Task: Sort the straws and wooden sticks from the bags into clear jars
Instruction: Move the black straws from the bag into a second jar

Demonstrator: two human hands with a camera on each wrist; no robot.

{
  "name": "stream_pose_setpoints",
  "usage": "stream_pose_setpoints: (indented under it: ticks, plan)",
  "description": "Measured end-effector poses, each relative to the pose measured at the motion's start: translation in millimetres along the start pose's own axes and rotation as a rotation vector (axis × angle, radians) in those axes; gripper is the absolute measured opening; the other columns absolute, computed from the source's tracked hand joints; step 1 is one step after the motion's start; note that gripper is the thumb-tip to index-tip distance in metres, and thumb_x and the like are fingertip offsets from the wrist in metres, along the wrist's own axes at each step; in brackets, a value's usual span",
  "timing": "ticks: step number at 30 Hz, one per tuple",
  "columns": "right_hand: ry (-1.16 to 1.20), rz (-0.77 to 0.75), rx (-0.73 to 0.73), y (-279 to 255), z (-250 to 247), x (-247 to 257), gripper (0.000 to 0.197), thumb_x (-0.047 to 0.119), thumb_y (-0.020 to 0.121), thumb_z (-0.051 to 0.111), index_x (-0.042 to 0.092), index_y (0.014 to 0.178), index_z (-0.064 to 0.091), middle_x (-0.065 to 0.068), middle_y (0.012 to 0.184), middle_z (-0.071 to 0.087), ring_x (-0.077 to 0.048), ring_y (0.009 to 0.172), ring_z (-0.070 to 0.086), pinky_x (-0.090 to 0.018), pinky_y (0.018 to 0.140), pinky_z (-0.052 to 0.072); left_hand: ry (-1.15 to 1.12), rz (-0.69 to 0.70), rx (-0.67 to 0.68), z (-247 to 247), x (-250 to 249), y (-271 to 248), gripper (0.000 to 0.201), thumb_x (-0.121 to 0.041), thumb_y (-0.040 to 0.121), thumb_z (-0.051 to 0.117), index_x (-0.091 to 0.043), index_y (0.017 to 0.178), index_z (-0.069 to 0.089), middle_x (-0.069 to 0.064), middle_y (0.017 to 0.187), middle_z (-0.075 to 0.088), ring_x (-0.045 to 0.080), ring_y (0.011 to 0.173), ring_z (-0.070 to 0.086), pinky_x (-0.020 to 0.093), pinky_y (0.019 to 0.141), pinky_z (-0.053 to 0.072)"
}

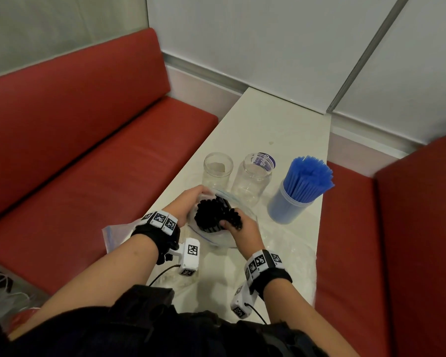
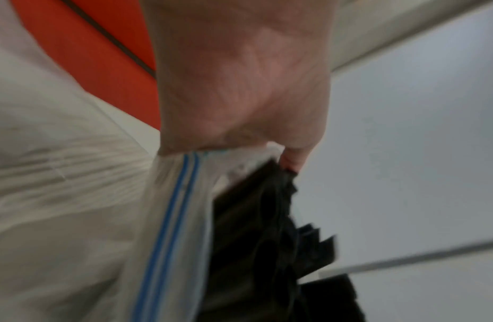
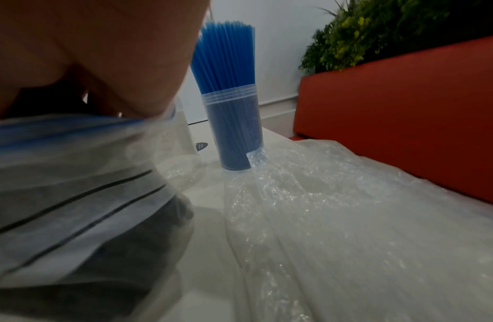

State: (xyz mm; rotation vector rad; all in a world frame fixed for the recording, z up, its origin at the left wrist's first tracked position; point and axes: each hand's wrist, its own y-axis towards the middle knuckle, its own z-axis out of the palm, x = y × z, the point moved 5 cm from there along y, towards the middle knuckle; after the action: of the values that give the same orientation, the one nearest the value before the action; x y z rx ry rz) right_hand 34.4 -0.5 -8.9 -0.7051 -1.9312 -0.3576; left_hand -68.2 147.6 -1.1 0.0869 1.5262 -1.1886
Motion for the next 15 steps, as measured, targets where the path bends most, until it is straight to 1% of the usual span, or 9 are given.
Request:
stream_pose_setpoints:
  ticks: [2,3,5,7,8,10,12,13,15]
  plan:
    - [0.033,0.012,-0.012,2.9,-0.9,1.7,0.017,0.016,0.09,0.072,0.022,0.106,0.067,0.011,0.094,0.071,-0.005,0.091,0.065,-0.023,0.084,0.049,-0.021,-0.077,0.132,4.1,1.9,-2.1,0.041,-0.049,0.093,0.056,-0.014,0.112,0.066,0.015,0.105,0.068,0.028,0.099,0.065,0.039,0.09,0.051]
    - [0.035,0.008,-0.018,3.7,-2.2,3.4,0.018,0.015,0.092,0.07,0.016,0.11,0.067,0.006,0.098,0.071,-0.009,0.094,0.066,-0.022,0.085,0.049,0.007,-0.082,0.132,3.3,0.5,-2.9,0.042,-0.051,0.098,0.049,-0.014,0.111,0.066,0.015,0.104,0.068,0.027,0.096,0.066,0.038,0.086,0.053]
    - [0.018,0.004,-0.037,5.1,-4.7,6.2,0.02,0.011,0.095,0.066,0.01,0.114,0.066,0.007,0.099,0.069,-0.005,0.093,0.064,-0.011,0.081,0.046,0.076,-0.046,0.064,-0.2,-6.2,-2.6,0.046,-0.049,0.102,0.04,-0.012,0.107,0.065,0.012,0.099,0.065,0.023,0.083,0.065,0.033,0.074,0.053]
    - [-0.017,-0.005,-0.055,6.8,-6.0,7.3,0.019,0.008,0.096,0.063,0.008,0.115,0.065,0.013,0.095,0.064,0.01,0.087,0.059,-0.002,0.075,0.041,0.072,0.009,-0.002,-3.5,-14.1,-1.3,0.049,-0.045,0.104,0.038,-0.005,0.114,0.065,0.014,0.105,0.06,0.023,0.083,0.061,0.032,0.074,0.053]
    - [-0.034,-0.017,-0.058,7.5,-5.5,8.3,0.019,0.007,0.096,0.062,0.008,0.115,0.064,0.013,0.095,0.063,0.012,0.086,0.057,0.0,0.074,0.04,0.053,0.026,-0.021,-4.7,-16.9,0.2,0.05,-0.044,0.104,0.039,-0.003,0.117,0.064,0.016,0.109,0.059,0.024,0.085,0.06,0.033,0.076,0.052]
    - [-0.053,-0.041,-0.053,8.2,-3.3,12.6,0.021,0.007,0.098,0.059,0.008,0.119,0.06,0.008,0.101,0.064,0.006,0.087,0.057,0.002,0.074,0.039,0.01,0.027,-0.009,-3.8,-19.6,-1.3,0.05,-0.045,0.103,0.041,-0.004,0.117,0.065,0.017,0.113,0.061,0.023,0.084,0.062,0.034,0.078,0.052]
    - [-0.039,-0.07,-0.054,9.0,-1.5,18.9,0.021,0.011,0.101,0.057,0.012,0.121,0.056,0.006,0.106,0.065,-0.005,0.093,0.06,0.0,0.076,0.04,0.081,-0.029,0.036,-2.7,-17.2,-5.2,0.052,-0.052,0.101,0.038,-0.01,0.118,0.064,0.011,0.115,0.064,0.023,0.088,0.062,0.036,0.079,0.051]
    - [-0.021,-0.088,-0.062,9.3,-1.3,22.6,0.019,0.013,0.101,0.057,0.015,0.12,0.056,0.007,0.107,0.066,-0.006,0.095,0.061,-0.003,0.077,0.042,0.149,-0.06,0.051,-3.5,-14.4,-7.0,0.053,-0.055,0.101,0.035,-0.014,0.119,0.063,0.009,0.117,0.064,0.025,0.095,0.061,0.039,0.08,0.05]
    - [0.029,-0.123,-0.107,9.8,-3.6,29.3,0.016,0.016,0.102,0.057,0.022,0.117,0.057,0.012,0.103,0.067,0.003,0.093,0.062,-0.007,0.079,0.044,0.206,-0.066,0.044,-6.5,-11.6,-6.9,0.053,-0.055,0.102,0.031,-0.017,0.12,0.062,0.008,0.12,0.063,0.028,0.104,0.06,0.04,0.082,0.049]
